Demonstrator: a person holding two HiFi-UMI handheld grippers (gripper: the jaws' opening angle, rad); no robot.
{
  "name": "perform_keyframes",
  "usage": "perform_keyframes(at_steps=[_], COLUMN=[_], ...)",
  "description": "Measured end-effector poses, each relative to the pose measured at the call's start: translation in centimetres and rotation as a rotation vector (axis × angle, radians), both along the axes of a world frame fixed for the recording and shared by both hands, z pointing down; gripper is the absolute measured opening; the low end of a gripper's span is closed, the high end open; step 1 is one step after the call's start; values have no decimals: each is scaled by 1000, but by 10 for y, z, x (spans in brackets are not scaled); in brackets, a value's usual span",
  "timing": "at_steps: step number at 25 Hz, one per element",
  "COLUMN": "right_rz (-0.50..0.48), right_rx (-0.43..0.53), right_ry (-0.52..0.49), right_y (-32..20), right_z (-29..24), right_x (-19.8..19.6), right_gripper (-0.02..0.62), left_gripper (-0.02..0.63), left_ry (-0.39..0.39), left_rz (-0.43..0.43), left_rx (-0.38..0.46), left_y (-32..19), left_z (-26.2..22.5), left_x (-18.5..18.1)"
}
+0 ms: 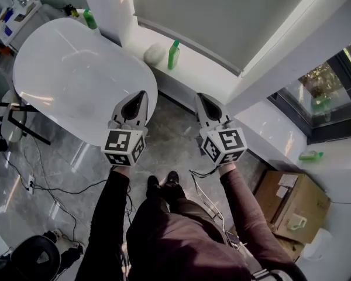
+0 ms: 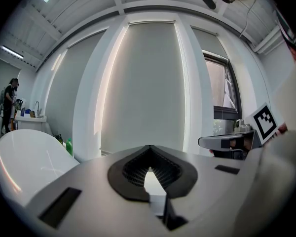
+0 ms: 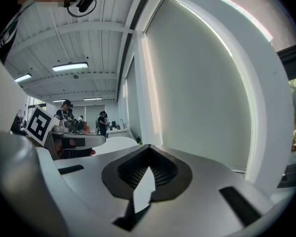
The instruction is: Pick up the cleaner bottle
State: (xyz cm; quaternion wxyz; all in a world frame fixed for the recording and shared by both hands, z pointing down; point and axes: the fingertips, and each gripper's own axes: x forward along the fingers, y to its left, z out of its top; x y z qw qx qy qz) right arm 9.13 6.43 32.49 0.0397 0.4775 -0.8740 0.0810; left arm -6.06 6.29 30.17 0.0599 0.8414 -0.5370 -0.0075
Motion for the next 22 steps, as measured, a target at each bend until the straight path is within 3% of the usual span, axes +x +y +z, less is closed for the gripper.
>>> perform_keyframes(at_steps=[12,22], right_rz=[-2,39], right_rx=[25,-1], right_ry=[4,12], right_y=[-31,-79], right_z=[-9,8], right_x=[26,37], right_gripper=[0,0], left_gripper=[8,8], left_ry=[-29,-38], left_rz=[-2,25], left_rx=[-1,-20], left_y=[-28,-83], left_z=[-4,10], left_x=[36,47])
